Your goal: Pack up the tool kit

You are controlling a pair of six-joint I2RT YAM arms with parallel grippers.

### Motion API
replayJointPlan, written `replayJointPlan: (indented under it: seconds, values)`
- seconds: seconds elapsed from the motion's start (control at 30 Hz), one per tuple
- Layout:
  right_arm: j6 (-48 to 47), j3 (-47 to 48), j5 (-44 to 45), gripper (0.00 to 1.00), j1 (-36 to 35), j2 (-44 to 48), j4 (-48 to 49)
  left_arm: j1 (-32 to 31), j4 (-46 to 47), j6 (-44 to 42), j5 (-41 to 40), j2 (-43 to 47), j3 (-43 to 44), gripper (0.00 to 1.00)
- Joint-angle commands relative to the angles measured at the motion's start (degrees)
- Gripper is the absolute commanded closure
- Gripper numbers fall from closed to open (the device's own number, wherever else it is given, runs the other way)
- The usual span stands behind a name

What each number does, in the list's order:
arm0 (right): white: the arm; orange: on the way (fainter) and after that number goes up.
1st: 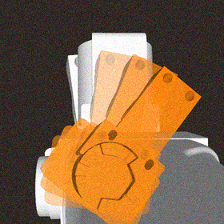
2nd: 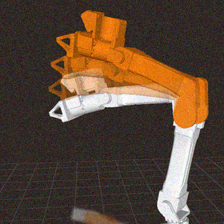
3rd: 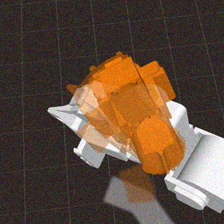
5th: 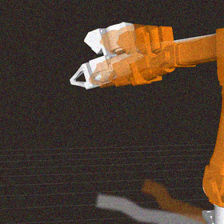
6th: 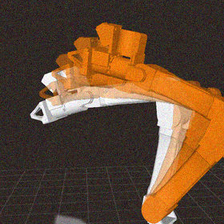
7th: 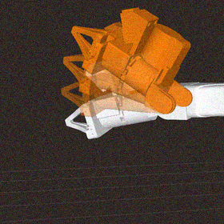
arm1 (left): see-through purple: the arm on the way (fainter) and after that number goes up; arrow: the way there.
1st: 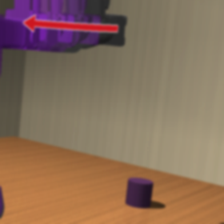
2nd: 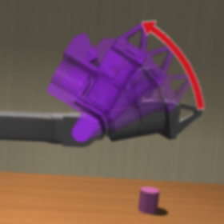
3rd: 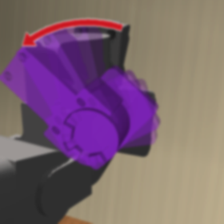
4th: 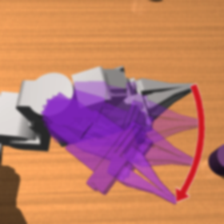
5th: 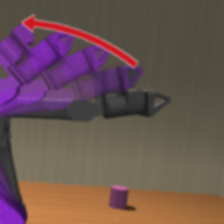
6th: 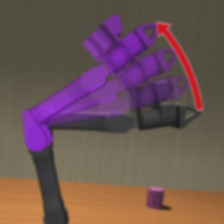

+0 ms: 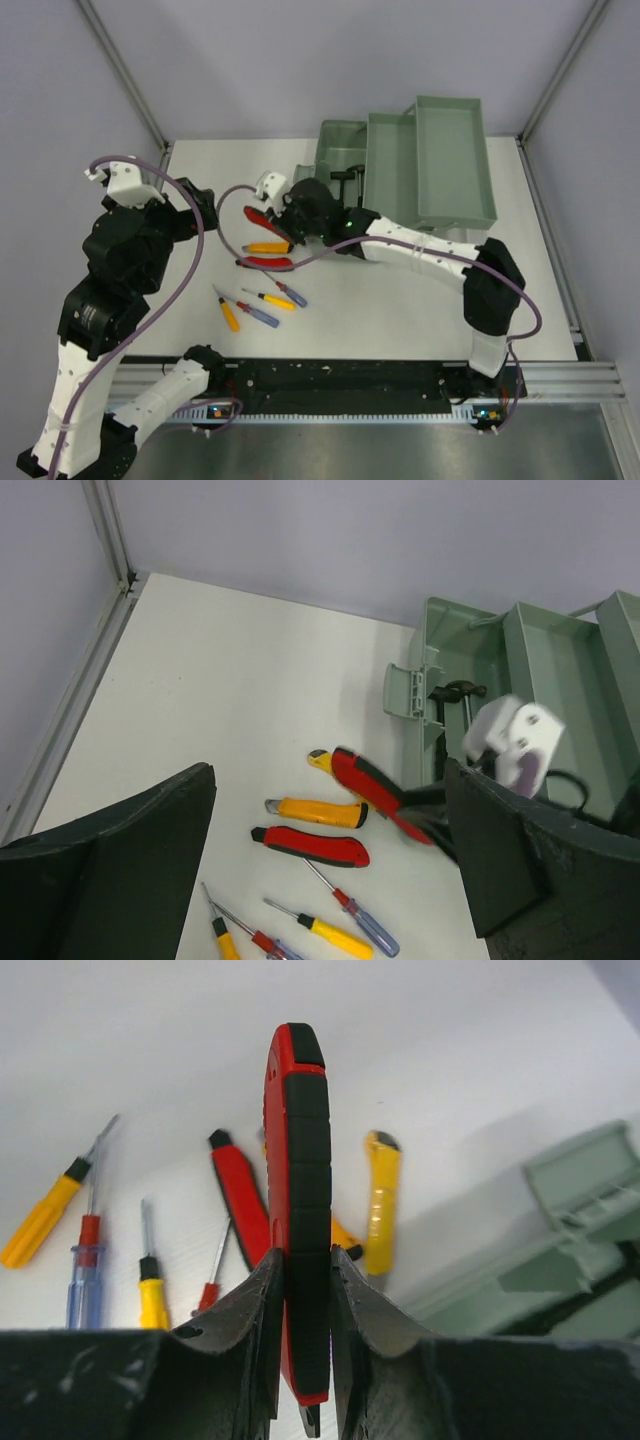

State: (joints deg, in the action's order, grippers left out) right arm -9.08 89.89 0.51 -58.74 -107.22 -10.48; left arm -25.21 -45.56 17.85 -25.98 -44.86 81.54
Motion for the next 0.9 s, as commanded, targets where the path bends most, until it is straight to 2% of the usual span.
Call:
replayJointPlan:
  seconds: [0.0,0.23,0.37,0.47,0.57,0.73,0.87]
  values:
    - [8.0,2.7,5.9,1.0,6.2,11.1,-0.5,0.1,3.5,0.3,3.9,0.0,1.0,0.01]
    - [16.7,2.6,18.5,1.0,19.5,21.6,-7.9,0.2,5.1,0.3,7.7,-0.2,-1.4,0.01]
    - [20.3,0.6,21.6,1.0,28.0,25.4,-10.1,0.1,6.5,0.6,8.7,0.0,-3.0,0.01]
    - [23.7,-0.7,20.6,1.0,33.8,26.6,-11.2,0.1,7.2,0.8,9.5,-0.2,-3.8,0.01]
    - [25.2,-1.1,15.9,1.0,39.5,25.7,-11.2,0.1,7.8,1.3,10.6,-0.4,-4.8,0.01]
    - [25.9,1.9,3.6,1.0,46.2,19.5,-11.1,0.1,8.4,3.2,14.5,-1.2,-7.4,0.01]
    - [27.4,3.9,1.9,1.0,49.1,14.3,-10.9,0.1,8.5,4.0,15.8,-2.2,-8.6,0.01]
